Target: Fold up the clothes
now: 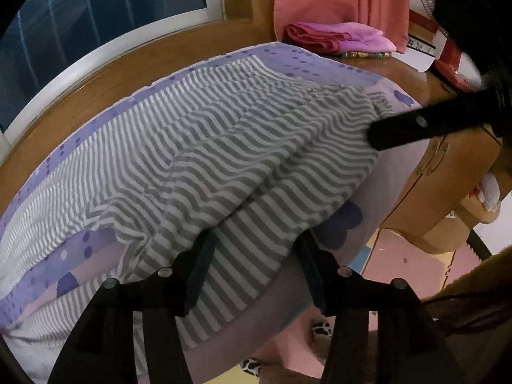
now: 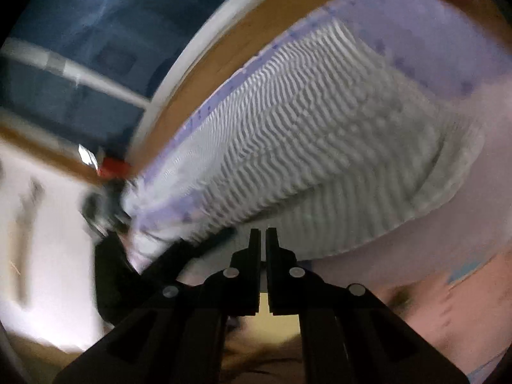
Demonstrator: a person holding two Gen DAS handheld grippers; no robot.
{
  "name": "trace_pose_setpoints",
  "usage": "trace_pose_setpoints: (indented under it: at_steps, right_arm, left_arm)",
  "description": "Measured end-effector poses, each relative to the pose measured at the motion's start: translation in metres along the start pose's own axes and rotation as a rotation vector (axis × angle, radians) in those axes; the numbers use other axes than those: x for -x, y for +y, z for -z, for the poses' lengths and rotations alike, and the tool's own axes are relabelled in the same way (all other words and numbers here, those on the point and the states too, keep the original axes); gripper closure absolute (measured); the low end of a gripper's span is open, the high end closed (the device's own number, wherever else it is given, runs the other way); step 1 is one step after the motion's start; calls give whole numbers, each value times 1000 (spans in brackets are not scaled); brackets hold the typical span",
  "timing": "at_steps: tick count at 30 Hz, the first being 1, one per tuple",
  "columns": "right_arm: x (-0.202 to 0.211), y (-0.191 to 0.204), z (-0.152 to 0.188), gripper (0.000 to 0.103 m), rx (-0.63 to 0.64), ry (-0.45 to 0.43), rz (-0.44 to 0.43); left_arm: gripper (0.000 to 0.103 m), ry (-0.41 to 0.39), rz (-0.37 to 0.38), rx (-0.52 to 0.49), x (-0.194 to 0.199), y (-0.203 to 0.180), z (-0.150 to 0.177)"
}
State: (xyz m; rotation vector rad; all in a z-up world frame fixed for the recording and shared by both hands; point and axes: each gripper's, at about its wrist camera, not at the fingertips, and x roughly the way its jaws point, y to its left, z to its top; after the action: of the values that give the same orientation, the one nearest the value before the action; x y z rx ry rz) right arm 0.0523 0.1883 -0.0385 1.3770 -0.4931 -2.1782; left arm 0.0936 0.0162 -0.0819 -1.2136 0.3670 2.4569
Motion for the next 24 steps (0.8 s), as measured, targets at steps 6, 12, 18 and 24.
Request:
trace_pose_setpoints:
  at_steps: [6, 12, 18, 24]
  right_arm:
    - [0, 26, 41, 47, 746, -14, 434]
    - [-29, 37, 49, 59, 994, -29, 459]
    - [-39, 45, 35, 101, 971, -28, 371]
    - [-13, 43, 10, 101, 835, -51, 252]
  left_arm:
    - [49, 5, -5, 13, 0, -1, 0]
    - [49, 9, -20, 23, 4, -3, 5]
    - [47, -1, -61, 20, 10, -2, 14]
    - [41, -9, -89, 22, 10, -2, 15]
